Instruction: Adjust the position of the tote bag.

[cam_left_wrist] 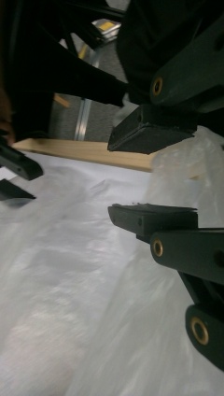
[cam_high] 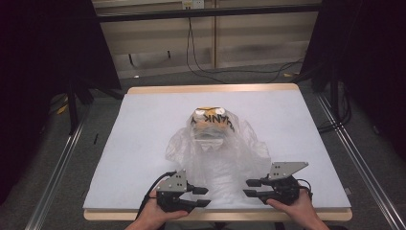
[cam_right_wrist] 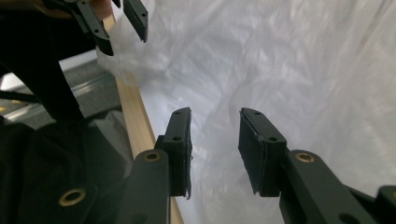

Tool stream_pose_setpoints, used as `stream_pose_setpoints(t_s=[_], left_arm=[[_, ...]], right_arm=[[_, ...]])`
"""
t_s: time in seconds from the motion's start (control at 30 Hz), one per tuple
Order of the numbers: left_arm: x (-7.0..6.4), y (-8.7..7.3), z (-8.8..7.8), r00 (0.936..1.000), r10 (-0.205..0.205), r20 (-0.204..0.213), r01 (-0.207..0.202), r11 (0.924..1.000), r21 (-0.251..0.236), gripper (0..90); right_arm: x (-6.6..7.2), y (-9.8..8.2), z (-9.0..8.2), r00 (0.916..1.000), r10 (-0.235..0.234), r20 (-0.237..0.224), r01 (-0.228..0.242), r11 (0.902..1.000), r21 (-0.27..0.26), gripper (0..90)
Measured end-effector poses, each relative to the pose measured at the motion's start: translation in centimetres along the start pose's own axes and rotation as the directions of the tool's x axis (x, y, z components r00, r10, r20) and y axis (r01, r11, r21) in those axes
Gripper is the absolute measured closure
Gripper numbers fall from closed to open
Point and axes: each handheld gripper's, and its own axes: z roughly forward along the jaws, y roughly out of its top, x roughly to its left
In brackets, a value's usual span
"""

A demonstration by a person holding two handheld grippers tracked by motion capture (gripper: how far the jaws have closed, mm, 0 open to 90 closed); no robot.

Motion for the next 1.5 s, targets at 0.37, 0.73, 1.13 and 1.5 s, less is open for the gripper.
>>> stream_pose_setpoints(t_s=[0.37, 0.73, 1.13, 1.5], left_arm=[[0.4, -1.3, 0.8, 0.9998, 0.015, -0.016, -0.013, 0.9926, 0.121, 54.8], [0.6, -1.9, 1.3, 0.9985, 0.035, -0.042, -0.027, 0.9817, 0.189, 54.1], [1.0, -2.0, 1.1, 0.9967, 0.045, -0.067, -0.03, 0.9767, 0.212, 74.1], [1.1, -1.6, 0.3, 0.9998, 0.009, -0.015, -0.007, 0.9888, 0.149, 86.7]], right_arm=[[-0.6, -1.3, 0.9, 0.9997, 0.026, -0.001, -0.025, 0.9937, 0.109, 57.1], [-0.8, -1.5, 1.4, 0.9999, 0.004, 0.017, -0.006, 0.9899, 0.142, 54.0], [-0.6, -1.8, 2.0, 0.996, -0.038, 0.081, 0.023, 0.9829, 0.182, 66.6], [-1.1, -1.4, 2.2, 0.9989, -0.007, 0.046, -0.001, 0.9843, 0.176, 89.8]])
